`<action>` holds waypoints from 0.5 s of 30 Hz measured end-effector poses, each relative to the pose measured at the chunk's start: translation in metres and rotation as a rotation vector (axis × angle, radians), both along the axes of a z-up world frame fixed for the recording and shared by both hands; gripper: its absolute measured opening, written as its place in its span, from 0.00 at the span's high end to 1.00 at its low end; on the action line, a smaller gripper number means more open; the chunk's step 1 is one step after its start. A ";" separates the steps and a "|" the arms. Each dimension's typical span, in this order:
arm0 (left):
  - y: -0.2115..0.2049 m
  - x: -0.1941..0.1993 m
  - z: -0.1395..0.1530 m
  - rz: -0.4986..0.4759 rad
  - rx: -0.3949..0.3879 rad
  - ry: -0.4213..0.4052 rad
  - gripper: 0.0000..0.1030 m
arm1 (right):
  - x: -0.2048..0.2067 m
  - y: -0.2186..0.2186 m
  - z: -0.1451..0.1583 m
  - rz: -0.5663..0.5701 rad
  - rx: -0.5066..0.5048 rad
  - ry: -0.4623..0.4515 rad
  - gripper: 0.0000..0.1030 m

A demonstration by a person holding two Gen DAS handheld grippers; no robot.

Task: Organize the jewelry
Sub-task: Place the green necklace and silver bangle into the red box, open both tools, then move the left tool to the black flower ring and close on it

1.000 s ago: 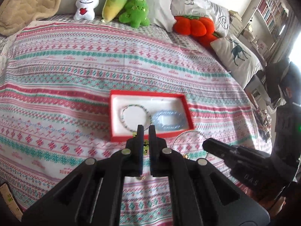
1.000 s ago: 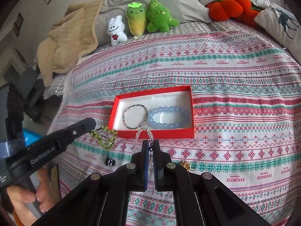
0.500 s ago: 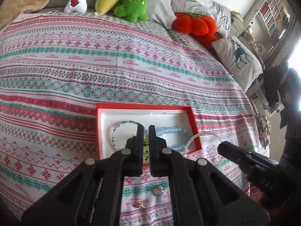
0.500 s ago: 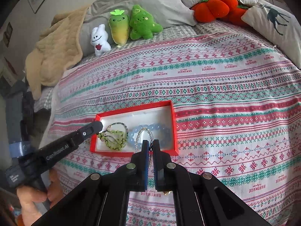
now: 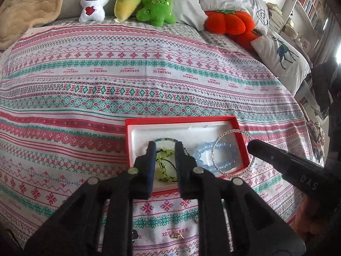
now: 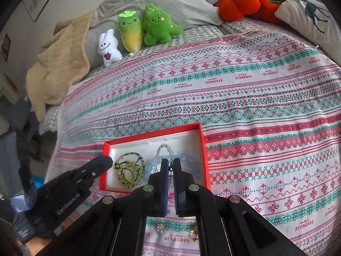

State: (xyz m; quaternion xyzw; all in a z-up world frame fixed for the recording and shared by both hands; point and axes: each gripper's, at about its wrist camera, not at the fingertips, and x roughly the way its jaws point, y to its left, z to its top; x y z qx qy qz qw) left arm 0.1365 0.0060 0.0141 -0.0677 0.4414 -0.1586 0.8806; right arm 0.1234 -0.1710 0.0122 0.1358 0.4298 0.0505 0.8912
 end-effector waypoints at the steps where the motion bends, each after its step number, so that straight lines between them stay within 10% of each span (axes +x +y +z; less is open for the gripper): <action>1: 0.000 -0.001 0.001 -0.002 0.004 -0.002 0.77 | 0.002 0.000 -0.002 -0.002 -0.002 0.000 0.95; 15: 0.010 -0.022 0.018 -0.004 0.080 -0.035 0.30 | -0.003 0.003 0.006 0.013 -0.092 -0.010 0.80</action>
